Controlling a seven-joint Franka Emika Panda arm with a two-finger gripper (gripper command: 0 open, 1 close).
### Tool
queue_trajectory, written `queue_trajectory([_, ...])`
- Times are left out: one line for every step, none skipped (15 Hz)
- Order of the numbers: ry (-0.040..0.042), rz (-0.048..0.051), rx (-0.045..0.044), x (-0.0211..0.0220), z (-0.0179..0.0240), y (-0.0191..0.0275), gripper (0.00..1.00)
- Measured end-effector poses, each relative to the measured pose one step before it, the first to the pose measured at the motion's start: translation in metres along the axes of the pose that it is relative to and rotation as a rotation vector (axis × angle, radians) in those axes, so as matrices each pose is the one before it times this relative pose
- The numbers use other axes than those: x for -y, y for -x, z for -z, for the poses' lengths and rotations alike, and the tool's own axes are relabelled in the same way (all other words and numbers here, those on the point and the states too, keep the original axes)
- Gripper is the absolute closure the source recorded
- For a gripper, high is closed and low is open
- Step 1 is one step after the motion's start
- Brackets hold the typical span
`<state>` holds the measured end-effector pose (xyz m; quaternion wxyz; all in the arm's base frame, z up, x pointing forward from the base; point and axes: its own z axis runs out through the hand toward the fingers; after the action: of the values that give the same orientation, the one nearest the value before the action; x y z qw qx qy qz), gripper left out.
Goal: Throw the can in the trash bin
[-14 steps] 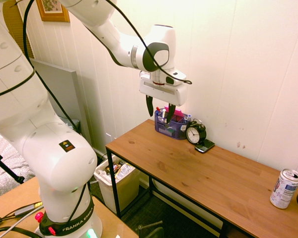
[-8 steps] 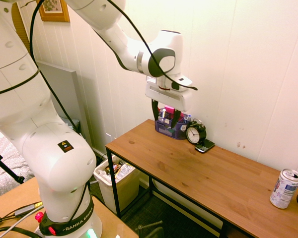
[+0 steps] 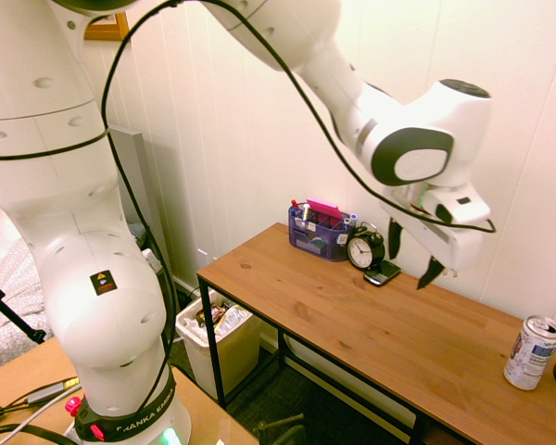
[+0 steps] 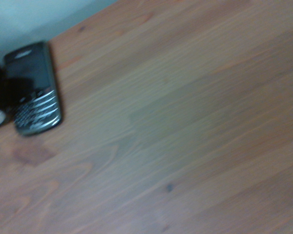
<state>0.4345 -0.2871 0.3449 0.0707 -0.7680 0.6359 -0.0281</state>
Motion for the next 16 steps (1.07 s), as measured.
queue_trajectory([0.01351, -0.04414, -0.00048, 0.00305, -0.00729, -0.02293, 0.00])
queue_trajectory([0.01806, -0.04597, -0.00150, 0.00530, -0.01038, -0.02181, 0.00])
queue_trajectory([0.01934, -0.04577, -0.00461, 0.00522, -0.01119, -0.02135, 0.00])
queue_trajectory([0.01708, -0.04353, -0.00122, 0.00295, -0.01059, -0.01980, 0.00])
queue_trajectory([0.01079, -0.03888, -0.00179, 0.00166, -0.00808, -0.01811, 0.00])
queue_trajectory([0.00604, -0.03344, -0.00391, 0.00060, -0.00481, -0.01718, 0.00])
queue_trajectory([0.00239, -0.03115, -0.00225, 0.00096, -0.00215, -0.01360, 0.00])
queue_trajectory([0.00010, -0.02241, -0.00347, 0.00227, -0.00134, -0.01051, 0.00])
queue_trajectory([-0.00329, -0.01791, -0.00276, 0.00423, -0.00232, -0.00696, 0.00])
queue_trajectory([-0.00623, -0.01514, -0.00617, 0.00553, -0.00360, -0.00481, 0.00])
queue_trajectory([-0.00721, -0.01725, -0.00970, 0.00730, -0.00507, -0.00299, 1.00])
queue_trajectory([-0.00692, -0.01550, -0.01155, 0.00797, -0.00610, -0.00192, 1.00])
queue_trajectory([-0.01301, -0.01453, -0.01944, 0.00741, -0.00613, -0.00189, 1.00])
queue_trajectory([-0.01409, -0.01194, -0.01899, 0.00575, -0.00513, -0.00148, 1.00])
queue_trajectory([-0.00714, -0.00973, -0.01147, 0.00393, -0.00382, -0.00109, 1.00])
queue_trajectory([-0.00314, -0.00589, -0.00576, 0.00307, -0.00152, -0.00109, 1.00])
